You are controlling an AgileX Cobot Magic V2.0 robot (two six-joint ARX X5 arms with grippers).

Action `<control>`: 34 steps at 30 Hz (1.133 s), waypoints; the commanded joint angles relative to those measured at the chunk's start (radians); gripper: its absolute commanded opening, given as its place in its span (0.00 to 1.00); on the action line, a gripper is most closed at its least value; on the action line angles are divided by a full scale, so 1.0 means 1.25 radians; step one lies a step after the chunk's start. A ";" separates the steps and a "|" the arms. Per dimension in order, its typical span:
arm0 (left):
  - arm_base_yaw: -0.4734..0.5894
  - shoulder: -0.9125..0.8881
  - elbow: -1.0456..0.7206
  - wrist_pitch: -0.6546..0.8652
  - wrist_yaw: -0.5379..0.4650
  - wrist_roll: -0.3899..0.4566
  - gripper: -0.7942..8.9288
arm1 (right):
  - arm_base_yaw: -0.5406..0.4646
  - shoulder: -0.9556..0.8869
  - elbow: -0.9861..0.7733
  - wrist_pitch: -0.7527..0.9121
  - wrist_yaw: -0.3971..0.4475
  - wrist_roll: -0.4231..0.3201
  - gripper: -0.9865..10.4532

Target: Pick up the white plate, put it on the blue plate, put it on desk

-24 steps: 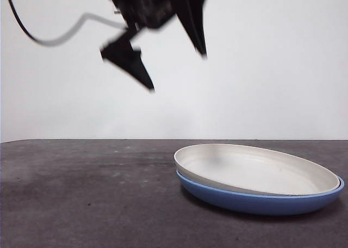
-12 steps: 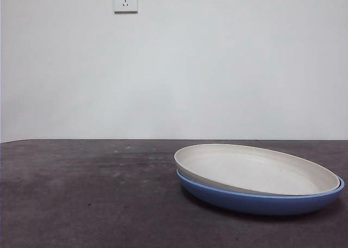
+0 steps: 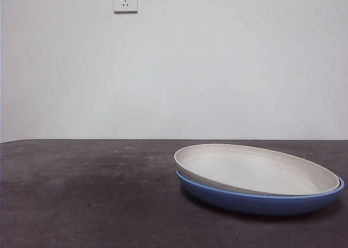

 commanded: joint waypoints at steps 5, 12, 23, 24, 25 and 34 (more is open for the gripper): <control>-0.015 -0.097 -0.057 0.037 0.002 0.034 0.73 | 0.003 0.078 0.014 -0.027 0.002 0.017 0.56; -0.032 -0.143 -0.084 0.046 0.002 0.034 0.73 | 0.003 0.225 0.012 -0.055 0.001 -0.027 0.56; -0.047 -0.155 -0.084 0.045 0.002 0.033 0.73 | 0.000 0.535 0.012 0.022 0.041 -0.096 0.56; -0.047 -0.155 -0.084 0.045 0.002 0.033 0.73 | -0.002 0.559 0.012 0.039 0.039 -0.102 0.56; -0.047 -0.155 -0.084 0.045 0.002 0.033 0.73 | -0.005 0.578 0.012 0.053 0.037 -0.107 0.56; -0.047 -0.154 -0.084 0.045 0.002 0.034 0.73 | -0.016 0.737 0.012 0.147 0.036 -0.138 0.56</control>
